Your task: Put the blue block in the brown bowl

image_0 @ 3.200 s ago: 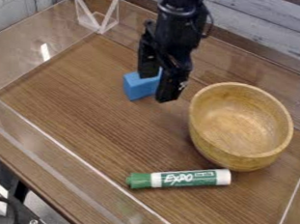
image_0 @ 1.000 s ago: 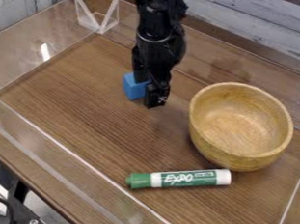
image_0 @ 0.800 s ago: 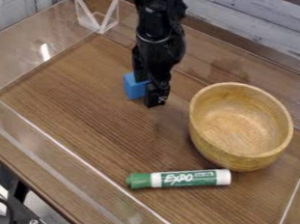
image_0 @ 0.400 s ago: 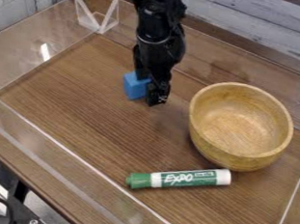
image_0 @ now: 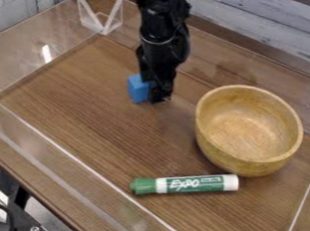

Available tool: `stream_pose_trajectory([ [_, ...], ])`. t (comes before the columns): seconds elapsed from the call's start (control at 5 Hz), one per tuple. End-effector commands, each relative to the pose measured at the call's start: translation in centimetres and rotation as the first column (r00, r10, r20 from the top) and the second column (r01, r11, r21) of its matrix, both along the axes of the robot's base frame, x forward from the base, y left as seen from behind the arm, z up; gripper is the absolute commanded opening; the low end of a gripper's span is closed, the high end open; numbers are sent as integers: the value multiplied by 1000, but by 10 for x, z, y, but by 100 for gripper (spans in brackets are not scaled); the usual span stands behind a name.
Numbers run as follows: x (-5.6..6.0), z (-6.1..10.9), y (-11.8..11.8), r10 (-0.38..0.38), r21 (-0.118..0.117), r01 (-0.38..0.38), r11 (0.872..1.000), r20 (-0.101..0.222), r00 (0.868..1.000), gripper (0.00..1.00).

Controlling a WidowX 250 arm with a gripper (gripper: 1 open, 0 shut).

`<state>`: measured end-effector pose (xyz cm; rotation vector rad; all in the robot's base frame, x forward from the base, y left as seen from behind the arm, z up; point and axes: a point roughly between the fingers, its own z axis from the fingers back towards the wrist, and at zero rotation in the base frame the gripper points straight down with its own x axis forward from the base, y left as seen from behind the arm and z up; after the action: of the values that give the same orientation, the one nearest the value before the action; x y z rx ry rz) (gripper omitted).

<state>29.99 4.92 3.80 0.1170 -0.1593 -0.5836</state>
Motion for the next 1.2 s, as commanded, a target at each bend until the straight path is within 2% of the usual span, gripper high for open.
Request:
stream_pose_trajectory([
  [0.0,-1,6,0,21,1,-21,1000,-13,1000,0],
  [0.4,-2,17,-1,55,1,-55,998,-25,998,0],
  [1.0,-3,40,-7,88,22,-87,996,-56,995,0],
])
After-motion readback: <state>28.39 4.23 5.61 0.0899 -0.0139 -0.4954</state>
